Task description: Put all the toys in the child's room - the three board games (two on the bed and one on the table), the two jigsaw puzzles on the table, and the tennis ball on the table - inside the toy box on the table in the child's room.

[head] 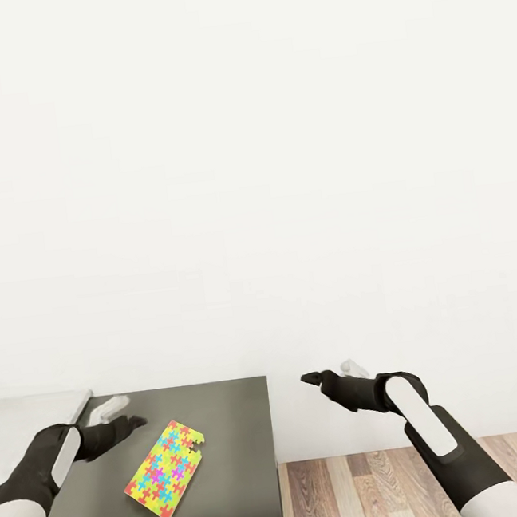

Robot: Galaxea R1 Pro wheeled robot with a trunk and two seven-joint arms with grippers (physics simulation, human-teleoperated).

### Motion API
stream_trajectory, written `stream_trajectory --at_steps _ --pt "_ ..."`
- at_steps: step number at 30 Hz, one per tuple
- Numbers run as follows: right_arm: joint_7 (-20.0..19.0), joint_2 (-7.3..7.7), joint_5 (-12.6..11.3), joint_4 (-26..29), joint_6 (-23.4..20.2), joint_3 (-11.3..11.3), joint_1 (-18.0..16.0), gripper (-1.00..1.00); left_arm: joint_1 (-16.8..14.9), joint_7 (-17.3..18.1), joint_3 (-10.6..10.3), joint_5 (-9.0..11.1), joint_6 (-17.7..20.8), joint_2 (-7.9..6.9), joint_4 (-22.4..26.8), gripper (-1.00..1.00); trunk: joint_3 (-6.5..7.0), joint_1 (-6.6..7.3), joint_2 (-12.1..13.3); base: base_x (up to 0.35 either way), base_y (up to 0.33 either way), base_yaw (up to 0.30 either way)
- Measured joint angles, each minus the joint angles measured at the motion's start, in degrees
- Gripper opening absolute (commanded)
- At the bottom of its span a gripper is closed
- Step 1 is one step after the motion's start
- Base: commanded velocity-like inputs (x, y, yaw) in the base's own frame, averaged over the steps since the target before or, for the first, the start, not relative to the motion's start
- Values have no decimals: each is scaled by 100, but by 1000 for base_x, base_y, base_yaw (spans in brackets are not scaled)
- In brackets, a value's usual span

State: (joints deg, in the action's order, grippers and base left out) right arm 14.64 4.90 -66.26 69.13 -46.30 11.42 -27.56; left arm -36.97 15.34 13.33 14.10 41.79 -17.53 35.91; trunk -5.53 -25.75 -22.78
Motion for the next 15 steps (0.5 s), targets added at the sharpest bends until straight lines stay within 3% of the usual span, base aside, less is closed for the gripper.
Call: stream_trajectory --at_steps 4,15 --pt "-1 -9 -3 18 -4 12 1 100 -5 -89 -23 -3 3 117 -2 100 0 0 0 0 0 0" --pt "-7 59 -8 -200 14 -96 10 100 -144 -98 -37 0 -6 147 7 100 -69 0 0 0 0 0"
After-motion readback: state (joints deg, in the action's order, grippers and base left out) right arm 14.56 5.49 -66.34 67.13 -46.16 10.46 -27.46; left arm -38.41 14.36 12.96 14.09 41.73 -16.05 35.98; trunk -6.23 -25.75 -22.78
